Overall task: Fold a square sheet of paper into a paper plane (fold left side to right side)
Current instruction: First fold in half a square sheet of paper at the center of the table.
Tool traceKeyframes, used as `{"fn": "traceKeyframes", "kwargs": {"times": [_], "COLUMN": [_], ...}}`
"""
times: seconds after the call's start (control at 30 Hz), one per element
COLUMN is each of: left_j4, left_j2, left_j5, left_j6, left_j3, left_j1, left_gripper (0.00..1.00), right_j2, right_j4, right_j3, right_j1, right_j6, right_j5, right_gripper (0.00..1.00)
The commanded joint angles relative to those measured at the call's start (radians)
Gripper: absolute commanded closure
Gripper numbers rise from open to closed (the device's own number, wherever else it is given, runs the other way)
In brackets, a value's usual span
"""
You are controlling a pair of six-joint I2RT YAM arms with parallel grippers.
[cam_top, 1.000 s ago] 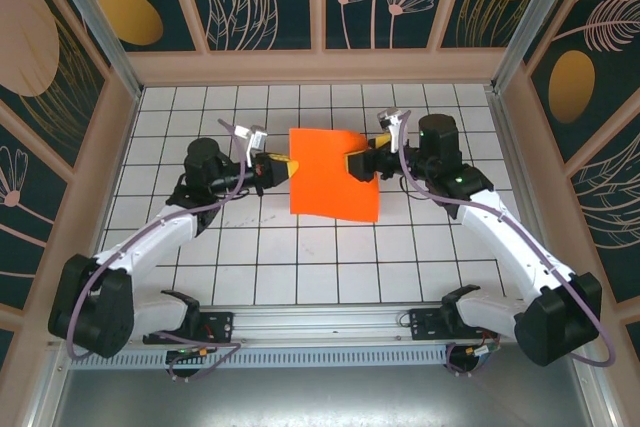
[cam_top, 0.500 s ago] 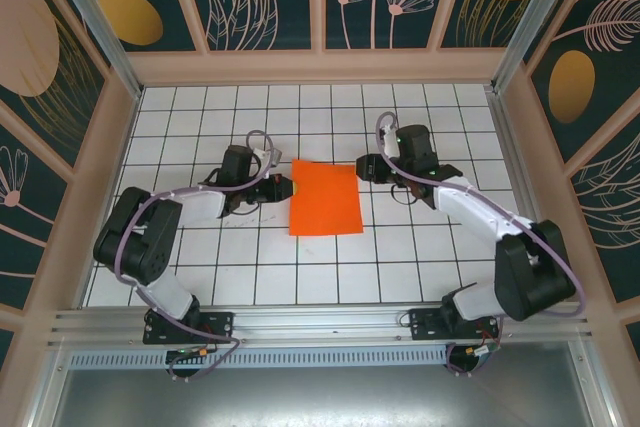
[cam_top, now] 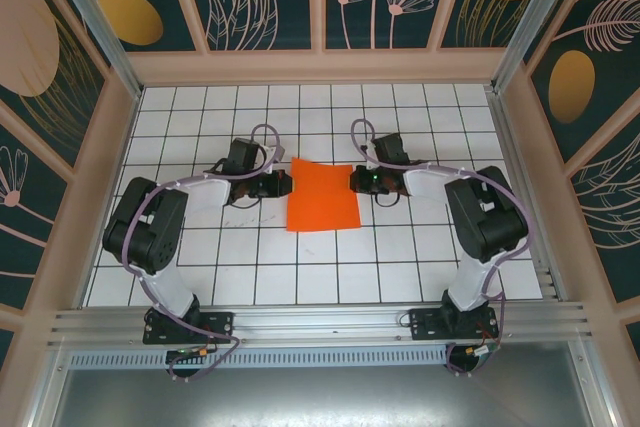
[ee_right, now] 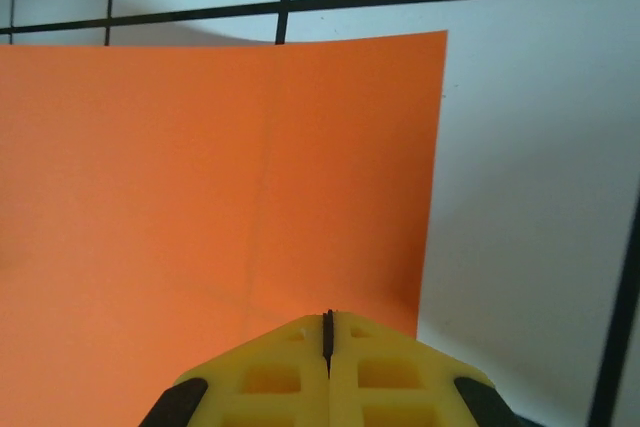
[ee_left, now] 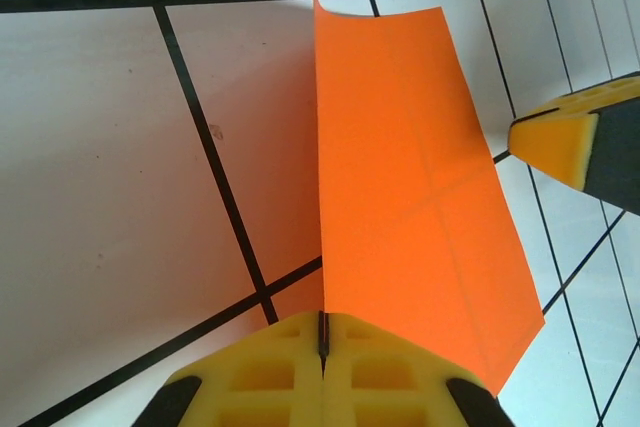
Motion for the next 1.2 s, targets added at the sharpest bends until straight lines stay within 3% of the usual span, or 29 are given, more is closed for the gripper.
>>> {"fn": "traceKeyframes", "kwargs": {"times": [0.0, 0.3, 0.4, 0.57, 0.67, 0.93, 1.17], "left_j4": [-0.047, -0.064, -0.019, 0.125, 0.223, 0.385, 0.393], "left_j2": [0.025, 0.039, 0.037, 0.035, 0.045, 0.109, 0.159], "left_j5": [-0.003, 0.023, 0.091, 0.217, 0.280, 0.359, 0.347], "left_j6": [0.035, 0.030, -0.010, -0.128, -0.197, -0.305, -0.314], "left_j3": [0.042, 0.082, 0.073, 0.039, 0.024, 0.025, 0.065], "left_j1": [-0.003, -0.003, -0.002, -0.003, -0.005, -0.032, -0.060], "left_gripper": [1.00, 1.00, 0.89, 0.61, 0.54, 0.45, 0.46], "right_j2": [0.024, 0.078, 0.082, 0.088, 0.091, 0.092, 0.055], "right_j4": [-0.017, -0.122, -0.138, -0.133, -0.122, -0.070, -0.012], "right_j3": [0.039, 0.064, 0.058, 0.050, 0.049, 0.034, 0.027], "right_j1": [0.017, 0.047, 0.052, 0.054, 0.055, 0.057, 0.052], "right_j6": [-0.004, -0.027, -0.028, -0.028, -0.022, 0.004, 0.025], "right_j5": [0.004, 0.080, 0.092, 0.095, 0.084, 0.037, 0.010], "right_gripper": [1.00, 1.00, 1.00, 1.00, 1.00, 0.99, 0.95]}}
